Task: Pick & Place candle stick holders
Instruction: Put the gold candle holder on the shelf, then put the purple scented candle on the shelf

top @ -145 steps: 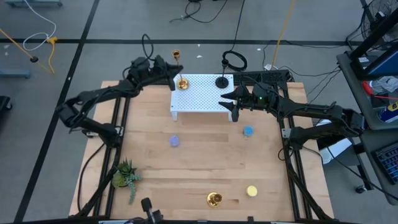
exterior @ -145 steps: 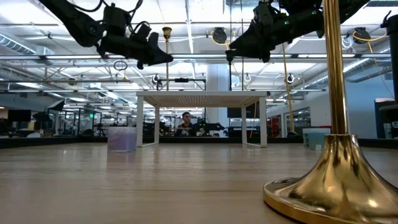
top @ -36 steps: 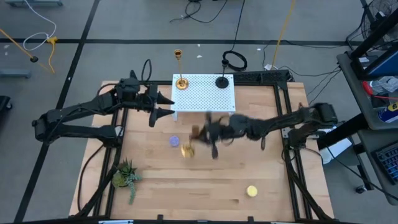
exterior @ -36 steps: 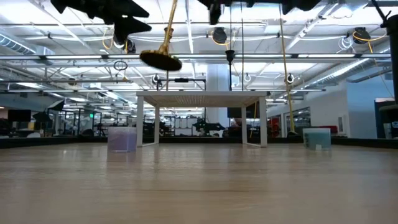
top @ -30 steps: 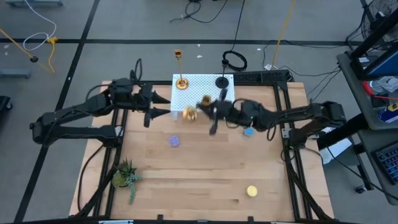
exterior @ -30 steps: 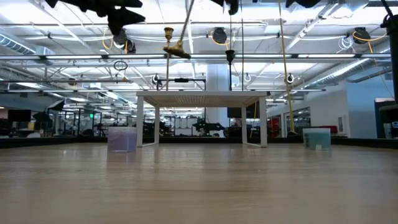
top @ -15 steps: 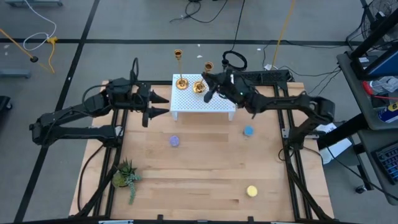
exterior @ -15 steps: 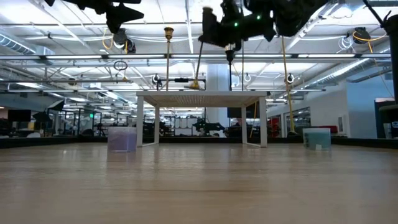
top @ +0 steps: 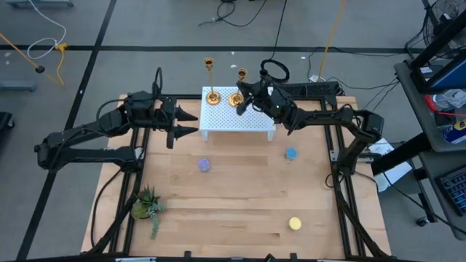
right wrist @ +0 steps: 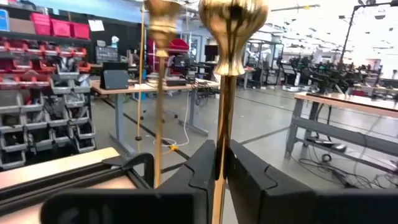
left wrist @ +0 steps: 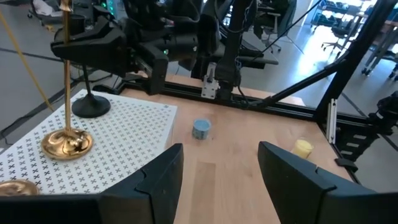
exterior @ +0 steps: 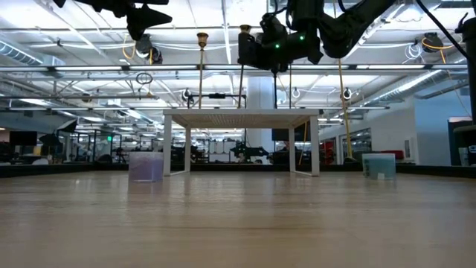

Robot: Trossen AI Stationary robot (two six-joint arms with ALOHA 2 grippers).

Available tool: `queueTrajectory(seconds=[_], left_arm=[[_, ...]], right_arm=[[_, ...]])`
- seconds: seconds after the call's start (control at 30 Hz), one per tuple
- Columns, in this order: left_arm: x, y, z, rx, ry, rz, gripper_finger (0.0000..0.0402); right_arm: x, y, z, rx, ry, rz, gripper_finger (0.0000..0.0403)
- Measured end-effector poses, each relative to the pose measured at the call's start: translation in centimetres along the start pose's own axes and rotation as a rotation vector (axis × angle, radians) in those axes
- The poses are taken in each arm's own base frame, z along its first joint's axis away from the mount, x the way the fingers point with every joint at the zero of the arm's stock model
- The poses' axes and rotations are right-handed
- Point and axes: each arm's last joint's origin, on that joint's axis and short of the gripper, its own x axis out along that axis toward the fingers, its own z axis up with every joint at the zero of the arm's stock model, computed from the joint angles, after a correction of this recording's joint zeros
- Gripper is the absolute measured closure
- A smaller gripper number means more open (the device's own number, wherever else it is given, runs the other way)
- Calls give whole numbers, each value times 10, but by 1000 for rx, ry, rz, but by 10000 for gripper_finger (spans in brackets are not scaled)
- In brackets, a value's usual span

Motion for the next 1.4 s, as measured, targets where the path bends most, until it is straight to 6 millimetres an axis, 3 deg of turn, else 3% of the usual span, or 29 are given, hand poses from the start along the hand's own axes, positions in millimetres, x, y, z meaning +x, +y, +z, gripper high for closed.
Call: queueTrajectory(seconds=[0.5, 0.87, 1.1, 1.4], left_arm=[[0, 0, -4, -11, 43, 1, 188], [2, -11, -26, -38, 255, -56, 188], [22, -32, -64, -47, 284, -186, 188], [35, -38, -134, -111, 337, -10, 188]], right_arm=[[0, 0, -3, -17, 25, 1, 282], [-11, 27, -8, -93, 117, 37, 244], [-25, 56, -7, -127, 132, 123, 247], [-47, 88, -11, -182, 238, 243, 247]])
